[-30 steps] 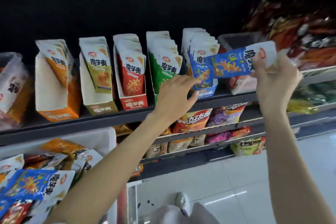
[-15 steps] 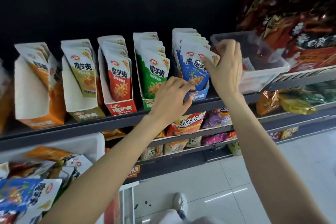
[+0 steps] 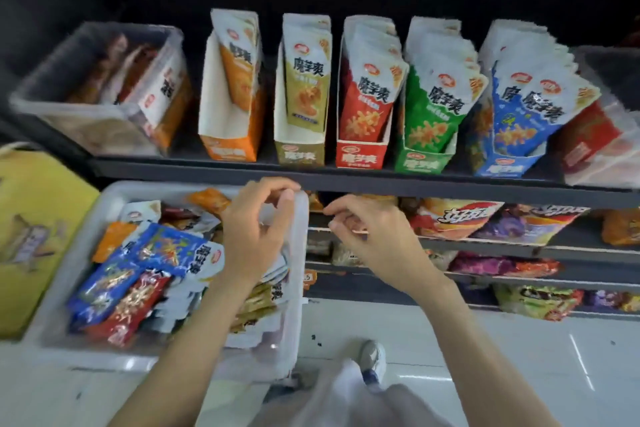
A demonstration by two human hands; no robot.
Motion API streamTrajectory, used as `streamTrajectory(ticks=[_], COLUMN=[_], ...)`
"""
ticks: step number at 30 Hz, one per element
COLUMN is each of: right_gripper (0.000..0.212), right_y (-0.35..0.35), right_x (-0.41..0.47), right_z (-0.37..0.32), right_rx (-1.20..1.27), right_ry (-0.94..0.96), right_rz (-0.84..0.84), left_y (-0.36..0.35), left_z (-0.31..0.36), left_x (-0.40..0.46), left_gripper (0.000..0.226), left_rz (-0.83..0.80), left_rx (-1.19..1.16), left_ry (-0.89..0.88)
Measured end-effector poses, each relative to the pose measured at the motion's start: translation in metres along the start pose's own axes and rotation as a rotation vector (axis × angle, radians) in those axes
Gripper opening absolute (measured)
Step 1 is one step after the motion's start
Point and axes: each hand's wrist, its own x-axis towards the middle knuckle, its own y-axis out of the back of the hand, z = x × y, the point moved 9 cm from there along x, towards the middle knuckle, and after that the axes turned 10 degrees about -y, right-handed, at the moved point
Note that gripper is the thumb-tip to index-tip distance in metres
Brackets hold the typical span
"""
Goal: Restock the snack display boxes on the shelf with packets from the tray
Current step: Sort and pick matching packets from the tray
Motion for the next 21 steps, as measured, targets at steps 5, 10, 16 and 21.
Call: streamTrajectory(ticks=[5, 10, 16, 21], right_gripper=[0.021, 0.047, 0.049, 0.012], right_y=[-0.114, -0.202, -0.241, -0.176], right_x=[0.015, 0.039, 0.055, 0.057], right_z=[-0.039, -0.052, -0.051, -0.061], right_rx=[-0.06, -0.295, -0.245, 0.227], right_ry=[0.06, -0.054, -0.193, -0.183], right_rz=[-0.267, -0.337, -0.353, -0.251], left_y=[0.062, 0.106, 0.109, 0.106], left_z=[-0.11, -0.158, -0.165, -0.137], left_x=[-0.085, -0.132, -0.122, -0.081], left_gripper=[0.033, 0.047, 0.056, 0.034], left_rz=[-0.372, -0.448, -0.491, -0.495], left_rx=[0.458, 0.486, 0.603, 0.48], left_ry=[0.246, 0.397, 0.262, 0.076])
